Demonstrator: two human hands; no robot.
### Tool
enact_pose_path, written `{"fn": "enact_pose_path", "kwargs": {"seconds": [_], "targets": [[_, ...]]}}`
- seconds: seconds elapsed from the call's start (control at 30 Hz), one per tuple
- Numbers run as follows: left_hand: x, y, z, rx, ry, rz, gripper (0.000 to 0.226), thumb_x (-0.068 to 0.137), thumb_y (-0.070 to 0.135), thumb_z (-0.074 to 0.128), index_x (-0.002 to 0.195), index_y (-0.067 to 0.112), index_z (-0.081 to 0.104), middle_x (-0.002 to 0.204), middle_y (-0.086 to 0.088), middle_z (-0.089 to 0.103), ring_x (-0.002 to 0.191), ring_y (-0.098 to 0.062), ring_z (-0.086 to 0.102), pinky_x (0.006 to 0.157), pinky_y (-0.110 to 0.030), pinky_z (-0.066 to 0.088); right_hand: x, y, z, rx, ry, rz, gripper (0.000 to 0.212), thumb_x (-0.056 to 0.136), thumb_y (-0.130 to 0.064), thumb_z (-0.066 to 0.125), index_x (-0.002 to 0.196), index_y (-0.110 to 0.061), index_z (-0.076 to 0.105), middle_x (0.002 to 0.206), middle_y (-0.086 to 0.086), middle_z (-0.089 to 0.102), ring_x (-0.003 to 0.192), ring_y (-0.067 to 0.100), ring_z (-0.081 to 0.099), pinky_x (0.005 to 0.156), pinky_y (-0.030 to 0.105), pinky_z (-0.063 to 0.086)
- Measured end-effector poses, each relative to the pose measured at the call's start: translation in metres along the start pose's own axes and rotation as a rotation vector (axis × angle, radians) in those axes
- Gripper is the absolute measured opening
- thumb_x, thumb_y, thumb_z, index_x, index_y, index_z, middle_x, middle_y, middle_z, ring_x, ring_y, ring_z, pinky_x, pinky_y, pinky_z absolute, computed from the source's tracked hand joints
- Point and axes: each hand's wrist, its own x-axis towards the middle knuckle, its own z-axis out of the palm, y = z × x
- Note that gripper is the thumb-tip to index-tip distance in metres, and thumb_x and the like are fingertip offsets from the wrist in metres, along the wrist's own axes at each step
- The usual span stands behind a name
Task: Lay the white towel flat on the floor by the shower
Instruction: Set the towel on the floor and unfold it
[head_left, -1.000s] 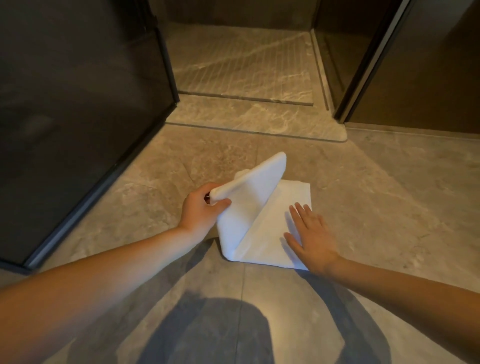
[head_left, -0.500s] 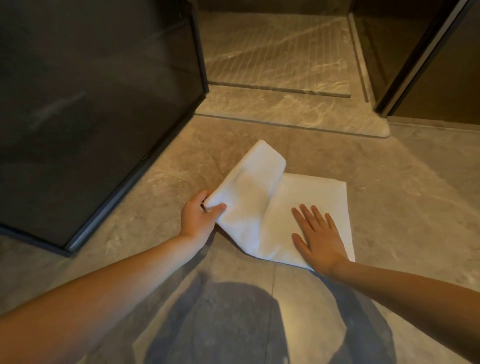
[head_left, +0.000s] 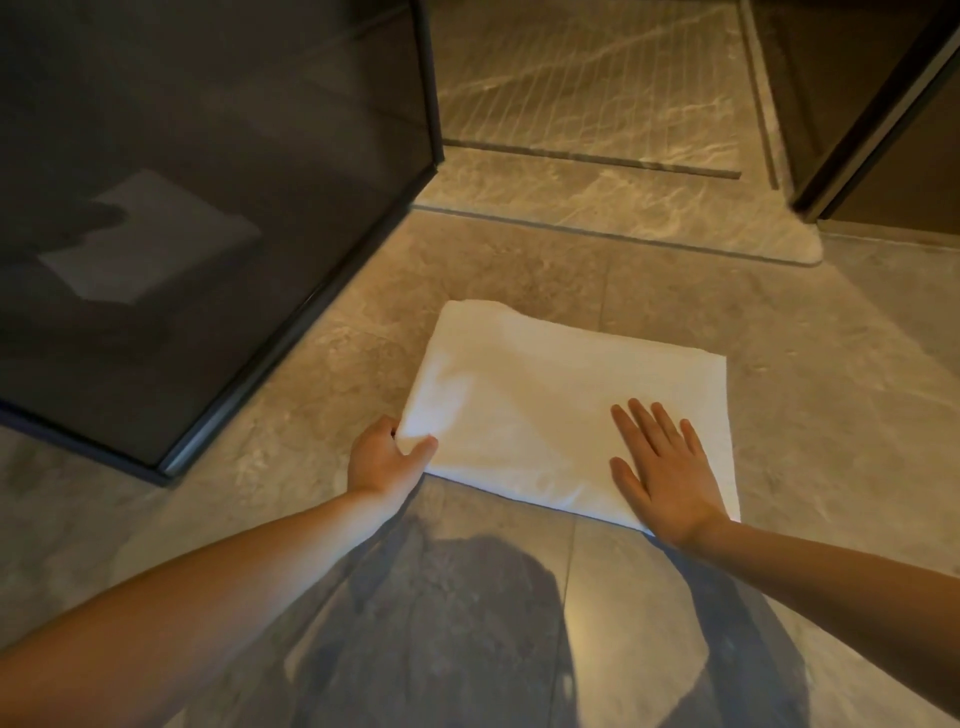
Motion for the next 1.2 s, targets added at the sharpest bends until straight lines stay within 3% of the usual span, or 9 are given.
{"fn": "enact_pose_path", "kwargs": {"seconds": [0.1, 0.17, 0.23, 0.33, 0.43, 0.53, 0.7, 0.97, 1.2], "targets": [[-0.002, 0.007, 0.002, 0.170, 0.100, 0.010, 0.044, 0.074, 0.033, 0.074, 0.104, 0.014, 0.049, 0.108, -0.007, 0.052, 0.103, -0.028, 0.051, 0.080, -0.042, 0.049, 0.001, 0.002, 0.002, -0.006, 0.005, 0.001, 0.070, 0.091, -0.064, -0.005, 0.154, -0.033, -0.006, 0.163, -0.007, -0.005, 0.149, 0.016, -0.013, 0.121, 0.038, -0.008], [0.000, 0.015, 0.000, 0.366, 0.161, 0.231, 0.061, 0.072, 0.025, 0.074, 0.124, 0.015, 0.043, 0.123, -0.009, 0.044, 0.117, -0.029, 0.038, 0.095, -0.043, 0.041, 0.001, 0.002, 0.003, -0.014, 0.004, 0.004, 0.069, 0.092, -0.064, -0.006, 0.154, -0.034, -0.009, 0.163, -0.008, -0.007, 0.148, 0.016, -0.014, 0.120, 0.038, -0.010], [0.007, 0.027, -0.001, 0.562, 0.079, 0.563, 0.074, 0.079, 0.016, 0.066, 0.143, 0.020, 0.030, 0.143, -0.007, 0.035, 0.132, -0.026, 0.028, 0.110, -0.042, 0.030, 0.001, 0.001, 0.002, -0.019, -0.003, 0.008, 0.067, 0.093, -0.063, -0.004, 0.153, -0.034, -0.013, 0.162, -0.008, -0.010, 0.148, 0.015, -0.017, 0.120, 0.037, -0.012], [0.016, 0.055, 0.014, 0.794, -0.080, 0.876, 0.063, 0.096, 0.025, 0.043, 0.152, 0.018, 0.015, 0.161, -0.002, 0.013, 0.147, -0.023, 0.008, 0.118, -0.038, 0.001, 0.002, 0.000, -0.003, 0.015, -0.006, 0.008, 0.064, 0.097, -0.059, 0.004, 0.154, -0.032, -0.007, 0.163, -0.007, -0.006, 0.149, 0.017, -0.012, 0.119, 0.036, -0.011], [0.020, 0.083, 0.039, 0.859, -0.118, 0.985, 0.058, 0.101, 0.037, 0.026, 0.153, 0.015, 0.011, 0.162, -0.001, 0.008, 0.149, -0.021, 0.002, 0.119, -0.039, -0.003, 0.016, -0.008, -0.016, 0.106, 0.055, 0.010, 0.059, 0.102, -0.050, 0.019, 0.155, -0.028, 0.009, 0.164, -0.004, 0.006, 0.151, 0.018, 0.002, 0.120, 0.032, -0.003], [0.024, 0.099, 0.061, 0.871, -0.142, 1.020, 0.058, 0.102, 0.040, 0.020, 0.153, 0.015, 0.007, 0.163, -0.002, 0.005, 0.149, -0.020, -0.001, 0.119, -0.038, -0.005, 0.043, -0.025, -0.027, 0.139, 0.121, 0.029, 0.058, 0.103, -0.044, 0.024, 0.156, -0.023, 0.011, 0.164, -0.003, 0.007, 0.151, 0.017, 0.003, 0.122, 0.034, 0.001], [0.034, 0.095, 0.085, 0.905, -0.246, 0.961, 0.059, 0.103, 0.043, 0.014, 0.154, 0.017, 0.000, 0.163, -0.001, -0.002, 0.148, -0.018, -0.007, 0.119, -0.037, -0.009, 0.064, -0.049, -0.017, 0.154, 0.074, 0.068, 0.059, 0.103, -0.042, 0.021, 0.156, -0.021, 0.007, 0.164, -0.001, 0.004, 0.151, 0.018, -0.002, 0.122, 0.037, -0.001], [0.044, 0.066, 0.097, 0.845, -0.264, 0.934, 0.064, 0.096, 0.050, -0.001, 0.153, 0.020, -0.004, 0.162, 0.003, -0.005, 0.148, -0.014, -0.011, 0.120, -0.038, -0.004, 0.067, -0.045, 0.006, 0.054, 0.077, 0.068, 0.063, 0.099, -0.050, 0.009, 0.156, -0.023, -0.001, 0.164, -0.003, -0.001, 0.150, 0.016, -0.007, 0.121, 0.037, -0.006], [0.062, 0.048, 0.074, 0.770, -0.271, 0.908, 0.066, 0.095, 0.059, -0.004, 0.150, 0.024, -0.014, 0.159, 0.008, -0.017, 0.141, -0.003, -0.026, 0.114, -0.028, -0.020, 0.056, -0.011, 0.001, 0.106, 0.081, 0.005, 0.063, 0.099, -0.053, 0.009, 0.155, -0.028, -0.003, 0.164, -0.008, -0.002, 0.148, 0.007, -0.011, 0.120, 0.031, -0.006]]}}
